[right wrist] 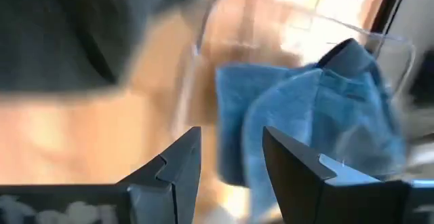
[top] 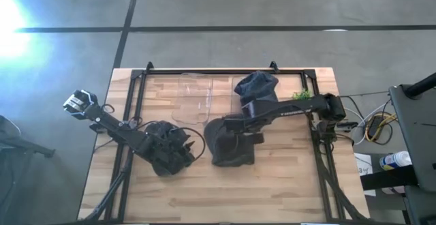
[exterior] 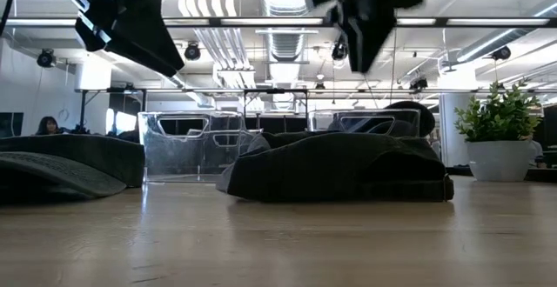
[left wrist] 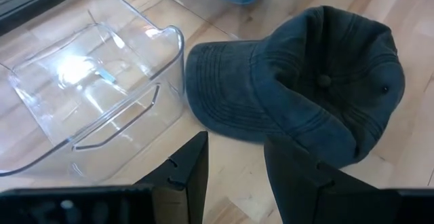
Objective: Pick & Place hat
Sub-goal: Put the blue cap into the right transparent bin
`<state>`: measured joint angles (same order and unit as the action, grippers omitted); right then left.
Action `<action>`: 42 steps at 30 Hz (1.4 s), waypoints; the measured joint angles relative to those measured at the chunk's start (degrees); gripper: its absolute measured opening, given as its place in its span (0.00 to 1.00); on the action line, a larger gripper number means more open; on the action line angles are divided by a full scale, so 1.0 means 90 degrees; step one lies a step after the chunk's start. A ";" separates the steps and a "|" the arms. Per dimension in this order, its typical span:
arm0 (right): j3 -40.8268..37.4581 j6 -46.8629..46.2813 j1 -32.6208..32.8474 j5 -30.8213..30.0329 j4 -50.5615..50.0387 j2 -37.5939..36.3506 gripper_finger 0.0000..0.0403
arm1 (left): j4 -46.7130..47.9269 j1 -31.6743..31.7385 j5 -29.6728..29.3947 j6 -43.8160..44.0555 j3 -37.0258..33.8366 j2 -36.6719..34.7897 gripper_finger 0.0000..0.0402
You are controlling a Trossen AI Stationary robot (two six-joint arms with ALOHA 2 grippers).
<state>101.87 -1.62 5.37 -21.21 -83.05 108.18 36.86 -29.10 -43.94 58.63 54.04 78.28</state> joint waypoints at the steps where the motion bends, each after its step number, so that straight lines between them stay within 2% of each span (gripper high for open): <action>1: 0.0171 -0.0699 0.0000 0.0108 -0.0014 -0.0022 0.38 | -0.0001 0.0000 0.0000 0.0002 0.0000 0.0000 0.34; 4: 0.0321 -0.3320 0.0000 0.0199 -0.0124 -0.0365 0.37 | 0.0000 0.0000 0.0000 0.0046 0.0000 0.0000 0.34; 6: 0.0122 -0.4757 0.0024 -0.0047 -0.0114 -0.0732 0.37 | -0.0007 0.0000 0.0000 0.0056 0.0000 0.0000 0.34; 9: -0.0465 -0.5935 0.0197 -0.0475 -0.0123 -0.1225 0.37 | -0.0032 0.0000 0.0000 0.0053 0.0000 0.0000 0.34; 14: -0.1891 -0.8329 0.0401 0.0004 0.0097 -0.2128 0.37 | -0.0028 0.0000 0.0000 0.0014 0.0000 0.0000 0.34; 20: -0.3750 -1.1274 0.0471 -0.0608 0.1470 -0.3184 0.37 | -0.0049 0.0020 0.0000 0.0046 0.0000 0.0000 0.34; 24: -0.4831 -1.2283 0.0335 -0.0907 0.2773 -0.3768 0.37 | -0.0051 0.0034 0.0000 -0.0078 0.0000 0.0000 0.34; 28: -0.5566 -1.2713 0.0339 -0.1721 0.3884 -0.4198 0.37 | -0.0048 0.0037 0.0096 -0.0162 0.0000 0.0000 0.34; 35: -0.6319 -1.3474 0.0199 -0.1834 0.4184 -0.4476 0.37 | -0.0048 0.0041 0.0368 -0.0170 0.0000 0.0000 0.34; 42: -0.6444 -1.3670 0.0138 -0.2286 0.4327 -0.4467 0.37 | -0.0047 0.0071 0.0379 -0.0168 0.0002 0.0000 0.34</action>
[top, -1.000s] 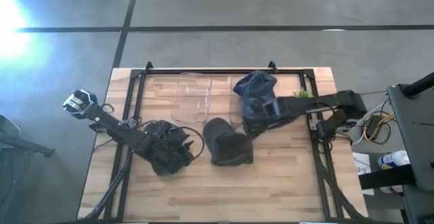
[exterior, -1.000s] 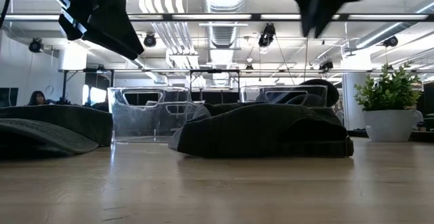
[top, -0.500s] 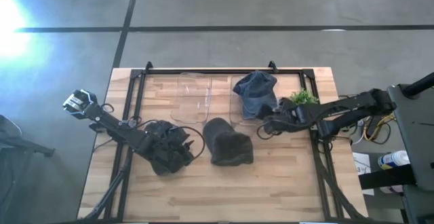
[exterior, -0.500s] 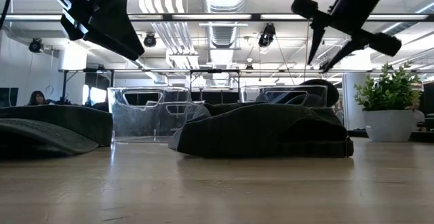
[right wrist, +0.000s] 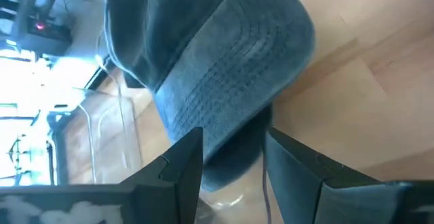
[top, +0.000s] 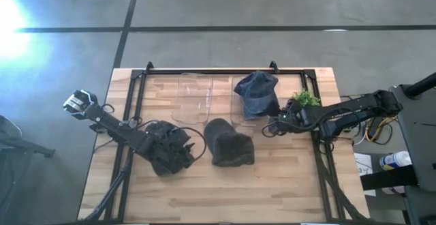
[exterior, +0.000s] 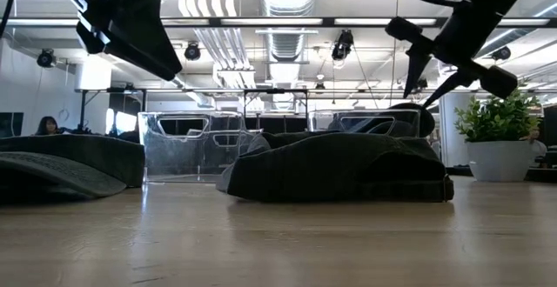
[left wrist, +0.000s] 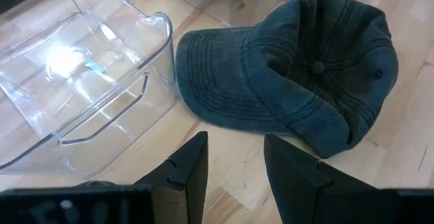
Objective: Pick & Place hat
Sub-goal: Put the blue cap into the right transparent bin
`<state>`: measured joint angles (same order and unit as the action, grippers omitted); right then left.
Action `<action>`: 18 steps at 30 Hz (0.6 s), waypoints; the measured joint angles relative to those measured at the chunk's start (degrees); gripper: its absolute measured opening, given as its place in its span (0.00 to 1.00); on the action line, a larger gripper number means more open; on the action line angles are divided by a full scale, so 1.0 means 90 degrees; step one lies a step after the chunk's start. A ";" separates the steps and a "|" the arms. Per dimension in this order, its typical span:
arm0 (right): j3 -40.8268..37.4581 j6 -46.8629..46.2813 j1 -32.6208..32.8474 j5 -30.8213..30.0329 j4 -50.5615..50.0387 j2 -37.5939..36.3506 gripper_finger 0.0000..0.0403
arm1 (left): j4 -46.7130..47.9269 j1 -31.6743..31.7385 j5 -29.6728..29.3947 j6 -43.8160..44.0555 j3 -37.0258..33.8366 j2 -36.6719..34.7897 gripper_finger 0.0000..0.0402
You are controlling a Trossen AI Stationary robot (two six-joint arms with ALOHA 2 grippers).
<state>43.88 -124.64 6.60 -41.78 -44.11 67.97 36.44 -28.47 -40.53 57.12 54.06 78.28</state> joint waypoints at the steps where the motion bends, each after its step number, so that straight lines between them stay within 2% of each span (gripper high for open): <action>1: -0.0002 0.0005 -0.0036 -0.0008 0.0001 0.0002 0.37 | 0.0001 0.0012 0.0001 -0.0001 0.0000 0.0000 0.34; 10: -0.0028 0.0081 -0.0314 -0.0034 0.0048 0.0088 0.37 | 0.0001 0.0111 0.0000 0.0001 0.0000 0.0000 0.34; 18: -0.0300 0.0698 -0.0660 -0.0027 0.1253 0.0332 0.37 | 0.0000 0.0126 0.0000 -0.0005 0.0000 0.0000 0.34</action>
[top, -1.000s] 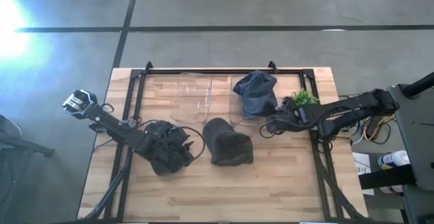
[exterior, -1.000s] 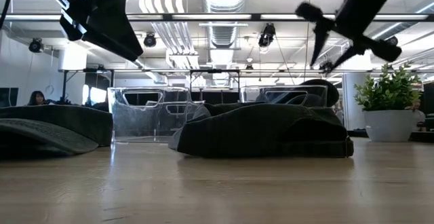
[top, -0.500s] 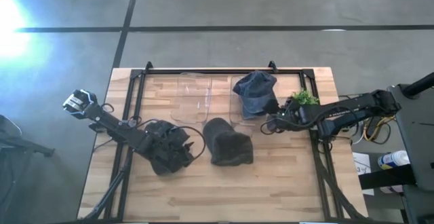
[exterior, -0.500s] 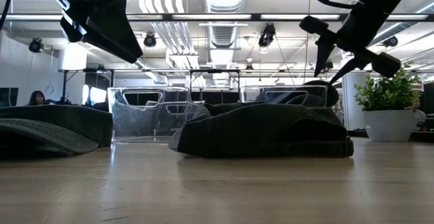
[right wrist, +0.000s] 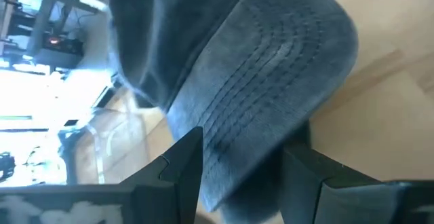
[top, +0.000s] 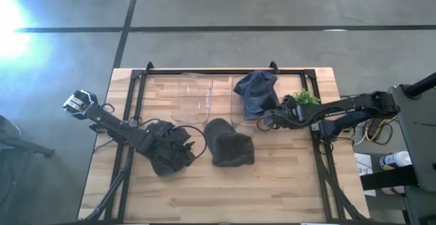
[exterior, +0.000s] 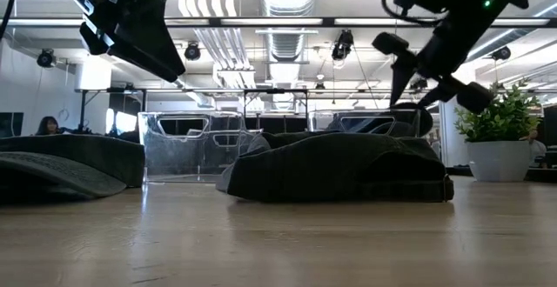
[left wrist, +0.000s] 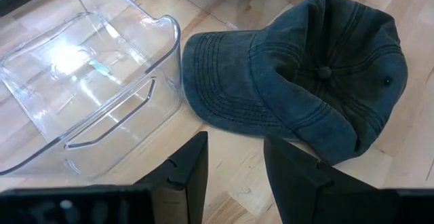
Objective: Pick & Place hat
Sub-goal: Put the blue cap into the right transparent bin
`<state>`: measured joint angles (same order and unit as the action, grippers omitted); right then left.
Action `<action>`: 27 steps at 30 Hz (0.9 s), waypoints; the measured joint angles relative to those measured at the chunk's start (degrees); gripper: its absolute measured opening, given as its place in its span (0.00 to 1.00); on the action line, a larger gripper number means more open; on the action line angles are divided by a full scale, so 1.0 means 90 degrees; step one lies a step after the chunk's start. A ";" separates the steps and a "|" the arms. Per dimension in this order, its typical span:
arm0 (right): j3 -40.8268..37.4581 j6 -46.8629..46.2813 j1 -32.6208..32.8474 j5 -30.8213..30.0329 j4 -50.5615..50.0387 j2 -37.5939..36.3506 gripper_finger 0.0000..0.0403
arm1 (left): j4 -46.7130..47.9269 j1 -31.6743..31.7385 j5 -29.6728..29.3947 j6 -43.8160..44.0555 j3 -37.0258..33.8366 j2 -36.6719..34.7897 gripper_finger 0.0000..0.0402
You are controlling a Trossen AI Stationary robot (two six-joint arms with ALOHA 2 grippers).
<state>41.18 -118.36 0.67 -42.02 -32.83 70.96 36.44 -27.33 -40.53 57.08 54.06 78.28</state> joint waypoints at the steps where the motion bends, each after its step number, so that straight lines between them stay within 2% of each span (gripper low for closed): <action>1: -0.0027 0.0014 -0.0042 0.0000 0.0038 0.0052 0.37 | 0.0003 0.0000 0.0000 0.0000 0.0000 0.0000 0.34; 6: -0.0001 0.0331 -0.0090 -0.0130 0.0100 0.0136 0.32 | 0.0004 0.0000 0.0024 -0.0002 0.0000 0.0000 0.34; 13: 0.0543 0.1491 -0.0007 -0.0824 0.0130 0.0121 0.06 | 0.0005 0.0000 0.0066 -0.0086 0.0000 0.0000 0.34; 23: 0.1859 0.3293 0.0027 -0.1353 -0.0447 0.0566 0.03 | 0.0030 0.0017 0.0060 -0.0285 0.0000 0.0000 0.34; 27: 0.2221 0.2912 0.0216 -0.1416 -0.0822 0.0936 0.03 | 0.0086 0.0017 0.0061 -0.0372 0.0000 0.0000 0.34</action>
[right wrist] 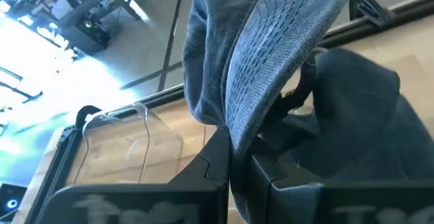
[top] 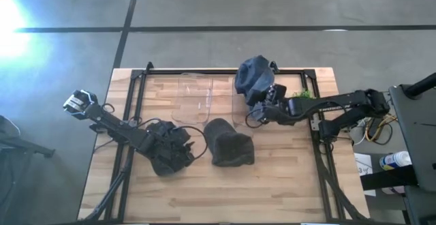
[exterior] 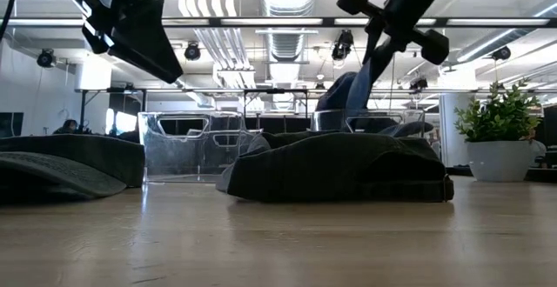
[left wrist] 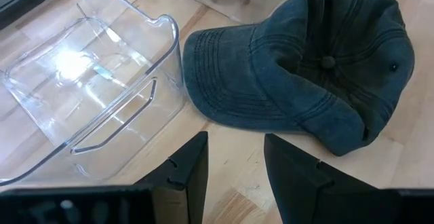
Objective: Pick & Place hat
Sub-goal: Put the blue cap into the right transparent bin
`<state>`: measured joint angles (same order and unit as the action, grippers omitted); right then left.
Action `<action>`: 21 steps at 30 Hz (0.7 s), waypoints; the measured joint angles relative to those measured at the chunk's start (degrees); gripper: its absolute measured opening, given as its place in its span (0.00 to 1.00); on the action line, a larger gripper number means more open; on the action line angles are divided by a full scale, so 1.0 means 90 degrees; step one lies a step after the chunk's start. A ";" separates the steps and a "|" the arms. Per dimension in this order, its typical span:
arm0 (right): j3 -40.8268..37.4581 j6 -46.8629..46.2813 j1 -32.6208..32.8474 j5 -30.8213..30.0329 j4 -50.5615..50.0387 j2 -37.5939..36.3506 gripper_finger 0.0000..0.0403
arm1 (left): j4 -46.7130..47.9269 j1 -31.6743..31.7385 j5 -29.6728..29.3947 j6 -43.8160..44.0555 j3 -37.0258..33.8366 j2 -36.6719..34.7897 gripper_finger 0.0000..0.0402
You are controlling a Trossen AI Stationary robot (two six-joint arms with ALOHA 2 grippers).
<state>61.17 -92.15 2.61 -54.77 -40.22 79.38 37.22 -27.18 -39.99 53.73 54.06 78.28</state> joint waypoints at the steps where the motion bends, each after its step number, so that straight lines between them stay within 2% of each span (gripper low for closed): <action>1: 0.0088 -0.0231 0.0091 -0.0055 -0.0173 0.0107 0.03 | 0.0024 0.0000 0.0000 -0.0005 0.0000 0.0000 0.34; 8: 0.0508 -0.2019 0.0830 -0.0028 -0.1507 0.1000 0.03 | 0.0261 0.0000 0.0188 -0.0009 0.0000 0.0000 0.34; 12: 0.0539 -0.2865 0.0981 0.0564 -0.1589 0.1564 0.03 | 0.0313 0.0000 0.0349 -0.0165 0.0000 0.0000 0.34; 16: 0.0618 -0.3239 0.1084 0.0732 -0.1528 0.1772 0.03 | 0.0315 0.0000 0.0577 -0.0304 0.0000 0.0000 0.34; 21: 0.0654 -0.3092 0.1100 0.0991 -0.1509 0.1687 0.03 | 0.0317 0.0000 0.0661 -0.0305 -0.0005 0.0000 0.34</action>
<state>67.05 -119.98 12.51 -45.85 -53.81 94.56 40.07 -27.18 -34.04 50.98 54.01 78.28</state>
